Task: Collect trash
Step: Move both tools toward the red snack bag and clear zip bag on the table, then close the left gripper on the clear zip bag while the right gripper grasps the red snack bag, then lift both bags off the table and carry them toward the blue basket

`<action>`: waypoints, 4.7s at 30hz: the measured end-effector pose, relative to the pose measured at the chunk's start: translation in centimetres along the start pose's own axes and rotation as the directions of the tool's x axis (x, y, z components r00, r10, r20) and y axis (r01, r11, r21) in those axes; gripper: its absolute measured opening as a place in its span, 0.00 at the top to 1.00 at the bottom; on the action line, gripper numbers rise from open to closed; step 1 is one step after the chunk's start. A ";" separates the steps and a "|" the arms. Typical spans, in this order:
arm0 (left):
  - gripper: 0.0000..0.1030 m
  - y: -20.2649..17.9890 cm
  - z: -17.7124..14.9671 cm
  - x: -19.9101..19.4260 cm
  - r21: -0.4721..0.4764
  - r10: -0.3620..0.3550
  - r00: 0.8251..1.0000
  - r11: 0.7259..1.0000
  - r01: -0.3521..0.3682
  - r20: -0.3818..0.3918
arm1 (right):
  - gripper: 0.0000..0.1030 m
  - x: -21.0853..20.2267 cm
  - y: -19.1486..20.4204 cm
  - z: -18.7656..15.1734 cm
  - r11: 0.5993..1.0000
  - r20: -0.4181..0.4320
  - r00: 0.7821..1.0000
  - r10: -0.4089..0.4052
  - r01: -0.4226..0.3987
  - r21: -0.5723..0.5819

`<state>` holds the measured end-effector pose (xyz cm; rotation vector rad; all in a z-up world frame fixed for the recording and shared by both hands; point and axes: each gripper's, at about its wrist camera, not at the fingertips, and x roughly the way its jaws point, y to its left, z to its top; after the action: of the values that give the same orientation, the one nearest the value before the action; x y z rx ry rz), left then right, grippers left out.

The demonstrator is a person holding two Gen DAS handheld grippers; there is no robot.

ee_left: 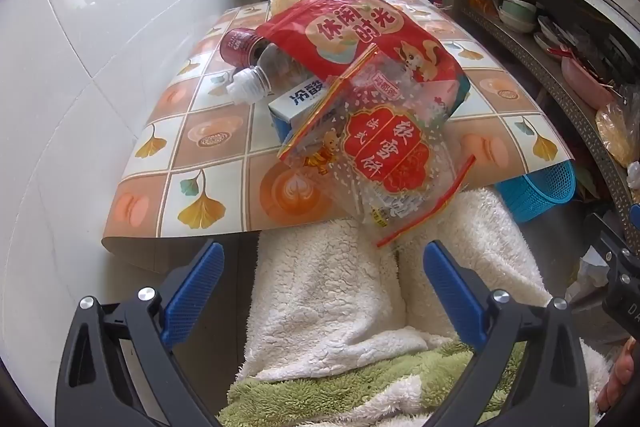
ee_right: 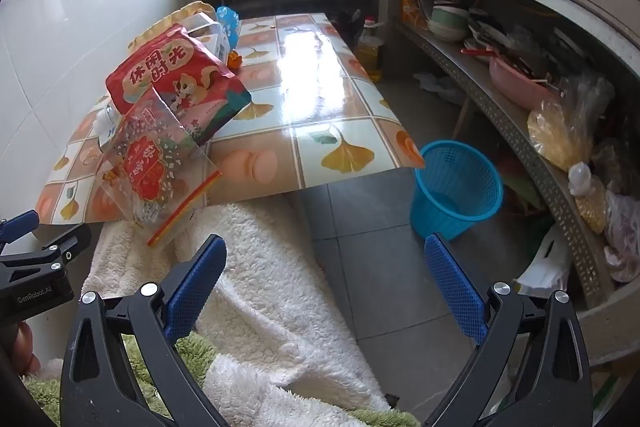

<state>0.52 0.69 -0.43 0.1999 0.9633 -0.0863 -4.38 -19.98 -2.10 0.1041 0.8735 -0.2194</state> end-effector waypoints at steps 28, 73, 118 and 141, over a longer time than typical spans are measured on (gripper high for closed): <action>0.05 0.3 -0.1 0.7 -0.015 -0.011 1.000 1.000 0.010 -0.025 | 0.07 0.3 -0.1 -0.1 1.000 -0.010 1.000 0.000 0.000 0.013; 0.29 9.1 1.4 10.7 -0.278 -0.708 0.692 0.643 0.713 0.137 | 0.49 10.0 6.1 5.9 0.913 -0.123 0.915 0.384 -0.396 -0.097; 0.97 9.9 0.4 11.2 -0.316 -0.741 0.658 0.597 0.737 0.135 | 0.41 15.5 8.3 20.9 0.619 -0.243 0.657 0.713 -0.754 -0.222; 0.98 9.1 0.6 11.7 -0.330 -0.726 0.679 0.618 0.714 0.112 | 0.63 14.1 9.1 18.7 0.499 -0.397 0.534 0.746 -0.844 -0.196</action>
<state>9.16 9.64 -8.49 -0.5463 1.0262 -0.6616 20.52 -16.62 -1.02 0.1860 1.0300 0.8929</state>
